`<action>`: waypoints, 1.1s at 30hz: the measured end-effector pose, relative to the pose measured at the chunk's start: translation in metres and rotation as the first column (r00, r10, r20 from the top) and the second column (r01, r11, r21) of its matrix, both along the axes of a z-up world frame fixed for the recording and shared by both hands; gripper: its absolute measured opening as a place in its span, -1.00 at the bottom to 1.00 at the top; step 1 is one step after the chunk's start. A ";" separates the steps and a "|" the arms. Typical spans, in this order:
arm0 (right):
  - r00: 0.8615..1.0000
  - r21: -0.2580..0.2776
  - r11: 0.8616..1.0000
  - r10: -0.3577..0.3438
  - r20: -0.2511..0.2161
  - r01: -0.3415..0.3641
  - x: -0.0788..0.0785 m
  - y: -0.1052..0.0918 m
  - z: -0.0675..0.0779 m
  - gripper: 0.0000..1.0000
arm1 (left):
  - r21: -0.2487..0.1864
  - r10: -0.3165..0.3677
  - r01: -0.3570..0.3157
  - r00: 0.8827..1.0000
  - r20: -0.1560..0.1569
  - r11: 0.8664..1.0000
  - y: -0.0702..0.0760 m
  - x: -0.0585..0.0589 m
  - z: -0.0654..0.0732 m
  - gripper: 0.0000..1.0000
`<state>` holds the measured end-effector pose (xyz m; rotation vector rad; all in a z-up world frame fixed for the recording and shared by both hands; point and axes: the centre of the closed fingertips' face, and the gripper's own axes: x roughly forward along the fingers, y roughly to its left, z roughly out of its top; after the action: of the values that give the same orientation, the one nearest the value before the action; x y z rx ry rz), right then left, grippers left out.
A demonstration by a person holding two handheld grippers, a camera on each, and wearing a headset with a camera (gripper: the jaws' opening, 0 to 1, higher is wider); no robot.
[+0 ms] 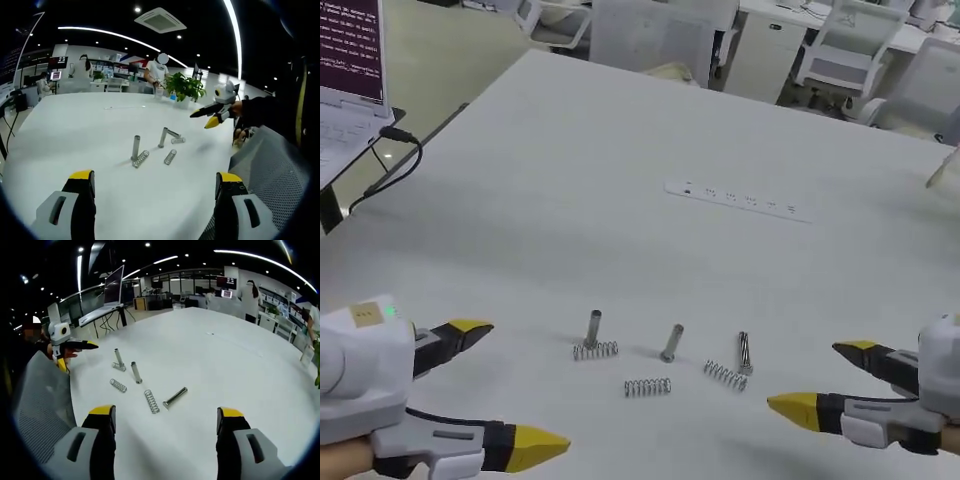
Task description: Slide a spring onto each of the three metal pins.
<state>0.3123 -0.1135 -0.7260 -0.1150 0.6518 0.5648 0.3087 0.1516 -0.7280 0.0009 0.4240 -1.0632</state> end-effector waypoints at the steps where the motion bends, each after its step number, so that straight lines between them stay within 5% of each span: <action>1: 1.000 -0.005 1.000 0.002 -0.001 -0.002 0.005 0.001 0.000 0.63 | 0.002 0.000 0.000 1.000 0.000 1.000 0.000 0.000 0.000 0.97; 33: 0.991 -0.097 0.992 -0.088 -0.104 0.078 0.068 0.001 -0.023 0.11 | -0.016 0.013 -0.013 1.000 -0.004 1.000 0.002 0.000 0.002 0.97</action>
<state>0.3799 -0.1121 -0.7494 -0.1445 0.7845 0.4629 0.3083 0.1536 -0.7262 -0.0183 0.4182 -1.0535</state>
